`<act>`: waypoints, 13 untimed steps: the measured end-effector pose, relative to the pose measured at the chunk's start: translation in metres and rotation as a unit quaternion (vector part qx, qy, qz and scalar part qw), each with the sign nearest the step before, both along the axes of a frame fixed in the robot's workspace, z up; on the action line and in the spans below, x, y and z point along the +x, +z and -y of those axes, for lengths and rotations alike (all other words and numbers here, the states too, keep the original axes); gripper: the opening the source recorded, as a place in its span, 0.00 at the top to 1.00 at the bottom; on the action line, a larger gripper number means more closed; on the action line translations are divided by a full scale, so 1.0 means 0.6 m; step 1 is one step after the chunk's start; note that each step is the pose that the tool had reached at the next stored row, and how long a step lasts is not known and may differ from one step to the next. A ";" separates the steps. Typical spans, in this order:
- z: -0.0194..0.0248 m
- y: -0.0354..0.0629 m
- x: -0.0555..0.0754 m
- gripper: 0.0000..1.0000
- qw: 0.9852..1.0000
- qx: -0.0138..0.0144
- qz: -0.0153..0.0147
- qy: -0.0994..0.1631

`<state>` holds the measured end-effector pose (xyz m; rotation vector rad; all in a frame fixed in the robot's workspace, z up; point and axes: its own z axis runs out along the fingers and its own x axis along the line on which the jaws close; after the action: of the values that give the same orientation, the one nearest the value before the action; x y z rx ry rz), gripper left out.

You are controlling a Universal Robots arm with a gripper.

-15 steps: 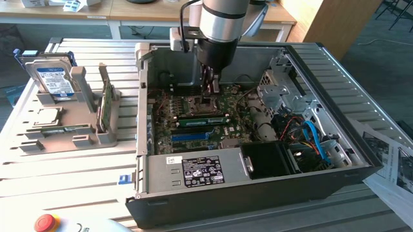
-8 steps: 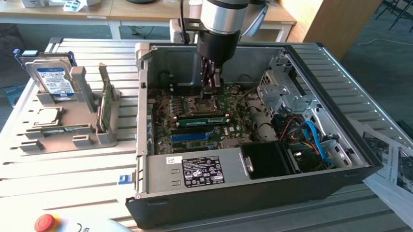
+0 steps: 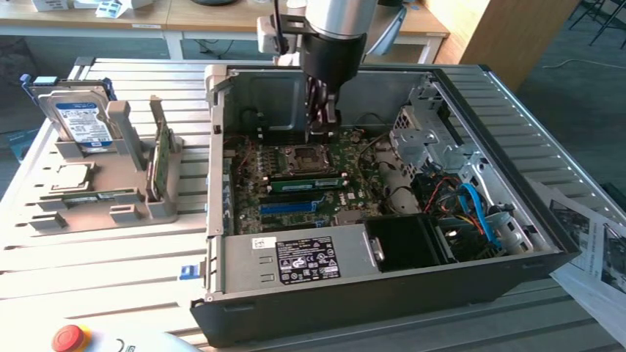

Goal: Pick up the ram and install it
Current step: 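Press down the ram until it locks into place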

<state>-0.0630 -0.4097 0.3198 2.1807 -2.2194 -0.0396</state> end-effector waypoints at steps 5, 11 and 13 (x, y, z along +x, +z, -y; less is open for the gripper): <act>0.0000 0.017 0.000 0.90 1.000 0.000 0.000 0.000; 0.0000 0.036 0.000 0.90 1.000 0.000 0.000 0.000; 0.0000 0.042 0.000 0.90 1.000 0.000 0.000 0.000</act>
<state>-0.0629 -0.4098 0.3452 2.1805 -2.2193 -0.0397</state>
